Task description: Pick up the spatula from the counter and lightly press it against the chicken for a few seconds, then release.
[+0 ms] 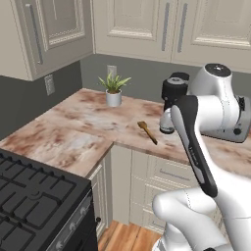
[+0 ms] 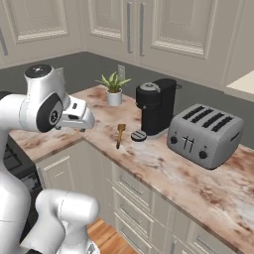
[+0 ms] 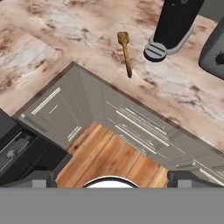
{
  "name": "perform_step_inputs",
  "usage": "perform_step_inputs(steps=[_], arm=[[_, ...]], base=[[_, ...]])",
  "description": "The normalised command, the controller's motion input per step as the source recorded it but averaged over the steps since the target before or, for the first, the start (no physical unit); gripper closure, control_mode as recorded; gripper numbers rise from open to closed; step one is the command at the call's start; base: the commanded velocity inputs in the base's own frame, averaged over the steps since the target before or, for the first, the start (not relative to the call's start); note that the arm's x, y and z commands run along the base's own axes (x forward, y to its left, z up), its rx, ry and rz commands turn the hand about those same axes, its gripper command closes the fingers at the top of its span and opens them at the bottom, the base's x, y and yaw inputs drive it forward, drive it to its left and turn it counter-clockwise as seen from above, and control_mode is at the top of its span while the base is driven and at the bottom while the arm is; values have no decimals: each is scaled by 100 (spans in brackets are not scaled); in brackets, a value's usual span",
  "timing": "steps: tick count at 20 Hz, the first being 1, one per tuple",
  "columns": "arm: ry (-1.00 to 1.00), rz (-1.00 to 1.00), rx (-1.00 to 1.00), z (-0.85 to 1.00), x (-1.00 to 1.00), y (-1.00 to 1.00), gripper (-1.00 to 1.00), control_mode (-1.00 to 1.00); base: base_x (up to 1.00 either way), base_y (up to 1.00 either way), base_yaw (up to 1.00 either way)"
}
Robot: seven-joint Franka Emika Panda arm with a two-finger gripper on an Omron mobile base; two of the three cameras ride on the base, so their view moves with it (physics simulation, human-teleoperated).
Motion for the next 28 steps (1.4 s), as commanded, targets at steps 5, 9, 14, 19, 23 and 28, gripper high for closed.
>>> perform_step_inputs(steps=[5, 9, 14, 19, 23, 28], arm=[[0, 0, 0, 0, 9, 0, -100, -100], [0, 0, 0, 0, 13, 0, -100, -100], [0, 0, 0, 0, 20, 0, -100, -100], [0, 0, 0, -2, 30, -4, -100, -100], [0, 0, 0, -5, 24, -4, -100, -100], [0, 0, 0, -14, 23, 0, -100, -100]], base=[[0, 0, 0], [0, 0, 0], [0, 0, 0], [0, 0, 0], [0, 0, 0], [0, 0, 0]])
